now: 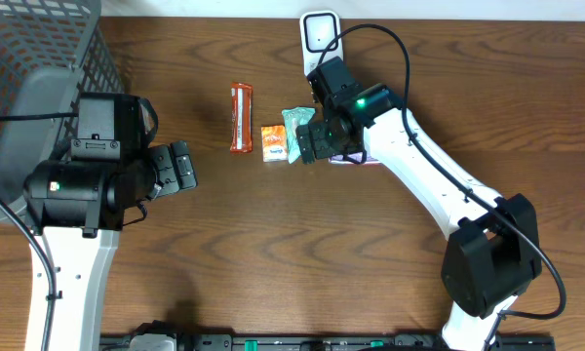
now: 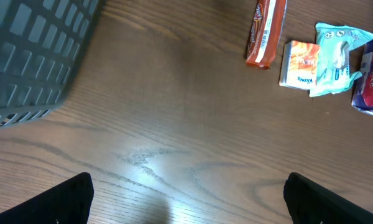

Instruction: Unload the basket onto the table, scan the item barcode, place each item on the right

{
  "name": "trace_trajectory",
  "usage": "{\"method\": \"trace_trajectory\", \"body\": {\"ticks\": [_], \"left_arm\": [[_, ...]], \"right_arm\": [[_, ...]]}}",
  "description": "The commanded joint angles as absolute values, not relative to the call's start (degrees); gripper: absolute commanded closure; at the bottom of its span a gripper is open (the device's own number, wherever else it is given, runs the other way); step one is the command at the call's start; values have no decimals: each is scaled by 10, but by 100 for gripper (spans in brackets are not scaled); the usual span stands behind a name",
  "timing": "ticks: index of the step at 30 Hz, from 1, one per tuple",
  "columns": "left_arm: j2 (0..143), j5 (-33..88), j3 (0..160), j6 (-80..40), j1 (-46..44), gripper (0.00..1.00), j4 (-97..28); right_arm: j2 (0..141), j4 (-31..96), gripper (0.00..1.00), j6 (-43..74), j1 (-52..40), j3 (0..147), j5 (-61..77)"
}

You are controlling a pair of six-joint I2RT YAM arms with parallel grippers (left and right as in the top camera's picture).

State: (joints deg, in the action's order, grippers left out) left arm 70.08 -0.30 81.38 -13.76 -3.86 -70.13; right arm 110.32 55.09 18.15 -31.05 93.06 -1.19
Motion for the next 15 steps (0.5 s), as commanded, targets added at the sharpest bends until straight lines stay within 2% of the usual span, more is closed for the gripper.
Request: {"method": "trace_trajectory", "body": {"ticks": [1, 15], "left_arm": [[700, -4, 816, -145, -38, 2, -703], [700, -4, 816, -145, -38, 2, -703]], "right_arm": [[1109, 551, 1, 173, -314, 930, -35], [1109, 548, 1, 173, -314, 930, -111]]}}
